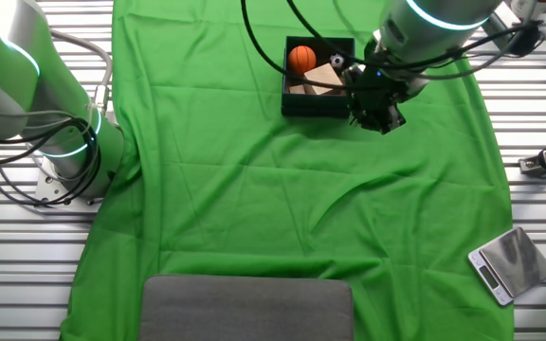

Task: Take everything out of the gift box

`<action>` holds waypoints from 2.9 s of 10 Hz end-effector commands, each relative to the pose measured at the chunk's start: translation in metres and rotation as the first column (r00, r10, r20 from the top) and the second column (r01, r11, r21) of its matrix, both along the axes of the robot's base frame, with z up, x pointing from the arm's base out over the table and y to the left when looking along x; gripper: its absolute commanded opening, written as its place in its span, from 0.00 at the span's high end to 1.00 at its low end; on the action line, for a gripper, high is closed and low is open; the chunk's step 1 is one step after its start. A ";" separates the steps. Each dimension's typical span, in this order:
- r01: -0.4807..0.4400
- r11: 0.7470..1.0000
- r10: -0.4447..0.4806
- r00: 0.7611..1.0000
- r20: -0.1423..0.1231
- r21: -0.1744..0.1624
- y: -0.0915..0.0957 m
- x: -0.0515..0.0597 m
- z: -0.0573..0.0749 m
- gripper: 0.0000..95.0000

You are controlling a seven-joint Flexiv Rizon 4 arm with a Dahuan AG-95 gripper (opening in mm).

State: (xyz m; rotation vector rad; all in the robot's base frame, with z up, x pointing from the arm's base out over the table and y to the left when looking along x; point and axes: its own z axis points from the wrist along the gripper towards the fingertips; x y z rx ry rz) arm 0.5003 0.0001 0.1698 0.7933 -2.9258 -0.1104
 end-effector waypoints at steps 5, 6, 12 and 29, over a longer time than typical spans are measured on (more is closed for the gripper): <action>0.094 0.995 -0.095 0.996 0.005 0.020 0.031 -0.011 -0.001 1.00; 0.107 0.994 -0.107 0.994 0.009 0.021 0.036 -0.013 -0.002 1.00; 0.229 0.973 -0.229 0.974 0.002 0.025 0.098 -0.021 -0.005 1.00; 0.050 0.998 -0.051 0.999 0.015 0.042 0.131 -0.027 -0.018 1.00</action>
